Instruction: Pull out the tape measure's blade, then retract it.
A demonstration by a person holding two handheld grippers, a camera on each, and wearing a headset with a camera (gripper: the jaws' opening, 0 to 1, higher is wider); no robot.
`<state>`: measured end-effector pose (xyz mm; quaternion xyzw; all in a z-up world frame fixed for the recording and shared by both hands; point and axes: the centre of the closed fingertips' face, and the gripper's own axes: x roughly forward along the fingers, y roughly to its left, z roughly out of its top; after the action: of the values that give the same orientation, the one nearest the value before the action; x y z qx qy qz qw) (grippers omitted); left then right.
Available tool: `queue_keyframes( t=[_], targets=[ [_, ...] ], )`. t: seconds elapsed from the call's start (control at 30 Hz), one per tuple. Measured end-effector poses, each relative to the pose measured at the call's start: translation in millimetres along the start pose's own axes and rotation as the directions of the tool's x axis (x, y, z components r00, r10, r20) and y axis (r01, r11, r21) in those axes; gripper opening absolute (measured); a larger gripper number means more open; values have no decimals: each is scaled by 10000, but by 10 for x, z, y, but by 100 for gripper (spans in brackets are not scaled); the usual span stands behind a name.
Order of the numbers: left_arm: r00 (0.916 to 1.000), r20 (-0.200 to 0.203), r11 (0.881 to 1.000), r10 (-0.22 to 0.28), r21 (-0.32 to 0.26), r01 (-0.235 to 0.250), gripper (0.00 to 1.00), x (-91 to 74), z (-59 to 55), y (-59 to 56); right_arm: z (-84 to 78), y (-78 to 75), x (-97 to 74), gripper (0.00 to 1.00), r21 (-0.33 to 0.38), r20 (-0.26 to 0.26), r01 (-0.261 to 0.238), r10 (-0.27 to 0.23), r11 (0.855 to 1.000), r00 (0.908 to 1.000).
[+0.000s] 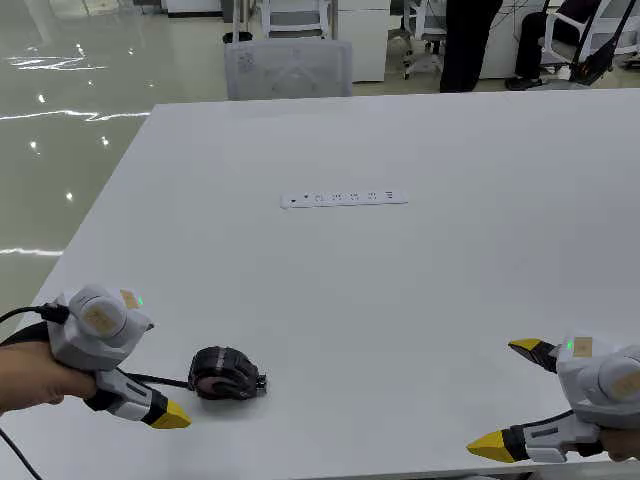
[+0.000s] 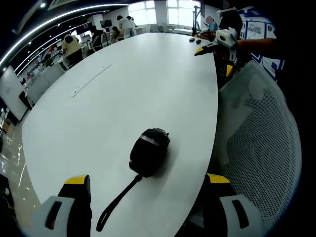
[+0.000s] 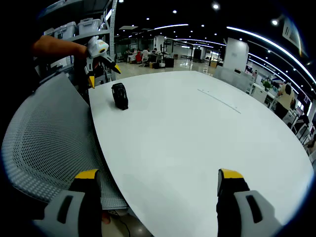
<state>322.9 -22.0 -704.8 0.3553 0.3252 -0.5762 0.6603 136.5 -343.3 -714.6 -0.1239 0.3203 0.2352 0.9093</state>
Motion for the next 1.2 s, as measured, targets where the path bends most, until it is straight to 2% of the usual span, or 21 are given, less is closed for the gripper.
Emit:
queue_keyframes(
  t=[0.2, 0.27, 0.37, 0.43, 0.5, 0.53, 0.57, 0.6, 0.67, 0.8, 0.83, 0.9, 0.93, 0.97, 1.0, 1.1, 1.17, 1.2],
  targets=[
    [9976, -540, 9930, -431, 1076, 488, 91, 98, 84, -11, 213, -40, 80, 100, -312, 224, -206, 213, 9993, 9995],
    [9967, -618, 9912, -522, 1185, 593, 90, 127, 114, -24, 268, -41, 115, 100, -392, 294, -246, 258, 9989, 9992],
    [9961, -681, 9824, -561, 1743, 673, 86, 159, 158, -37, 328, -13, 184, 100, -533, 293, -381, 397, 9979, 9988],
    [9943, -678, 9795, -817, 1790, 927, 81, 211, 184, -34, 392, 46, 241, 100, -446, 362, -662, 678, 9968, 9970],
    [9914, -762, 9801, -1066, 1601, 1177, 74, 256, 208, -75, 426, 87, 297, 99, -413, 339, -859, 873, 9954, 9956],
    [9869, -1029, 9767, -1241, 1627, 1398, 69, 323, 212, -108, 439, 96, 356, 99, -446, 321, -892, 906, 9950, 9954],
    [9868, -1085, 9728, -1201, 1853, 1387, 66, 366, 229, -109, 448, 104, 395, 98, -452, 319, -933, 948, 9946, 9950],
    [9883, -1190, 9627, -953, 2414, 1219, 64, 439, 256, -85, 462, 126, 457, 98, -466, 316, -1024, 1039, 9937, 9941],
    [9821, -1678, 9545, -861, 2687, 1296, 63, 515, 213, -85, 517, 187, 544, 98, -644, 452, -1273, 1303, 9898, 9904],
    [9798, -1678, 9393, -1090, 3052, 1567, 61, 570, 237, -121, 616, 278, 672, 97, -1013, 471, -1607, 1661, 9818, 9850],
    [9824, -1533, 9341, -1071, 3230, 1522, 60, 589, 260, -119, 636, 287, 720, 96, -1088, 424, -1677, 1731, 9798, 9840],
    [9799, -1618, 9267, -1164, 3372, 1657, 59, 635, 227, -123, 680, 311, 788, 97, -1219, 385, -1770, 1829, 9766, 9824],
    [9719, -1985, 9157, -1266, 3534, 1915, 59, 647, 167, -145, 709, 332, 841, 97, -1340, 331, -1853, 1913, 9735, 9810],
    [9689, -2111, 9051, -1291, 3741, 2021, 59, 663, 142, -147, 713, 343, 885, 96, -1425, 227, -1948, 2000, 9704, 9795],
    [9705, -2081, 8958, -1219, 3980, 1978, 59, 695, 135, -135, 735, 375, 932, 96, -1550, 112, -2099, 2141, 9654, 9767],
    [9698, -2184, 8940, -1088, 4050, 1915, 56, 724, 116, -106, 794, 451, 1015, 93, -1675, -10, -2336, 2368, 9578, 9716],
    [9723, -2088, 8899, -1049, 4167, 1855, 54, 749, 146, -92, 819, 492, 1054, 93, -1708, -32, -2425, 2456, 9550, 9694],
    [9742, -2011, 8937, -1030, 4113, 1793, 54, 759, 178, -80, 825, 532, 1070, 92, -1737, -95, -2568, 2591, 9507, 9658]
  ],
)
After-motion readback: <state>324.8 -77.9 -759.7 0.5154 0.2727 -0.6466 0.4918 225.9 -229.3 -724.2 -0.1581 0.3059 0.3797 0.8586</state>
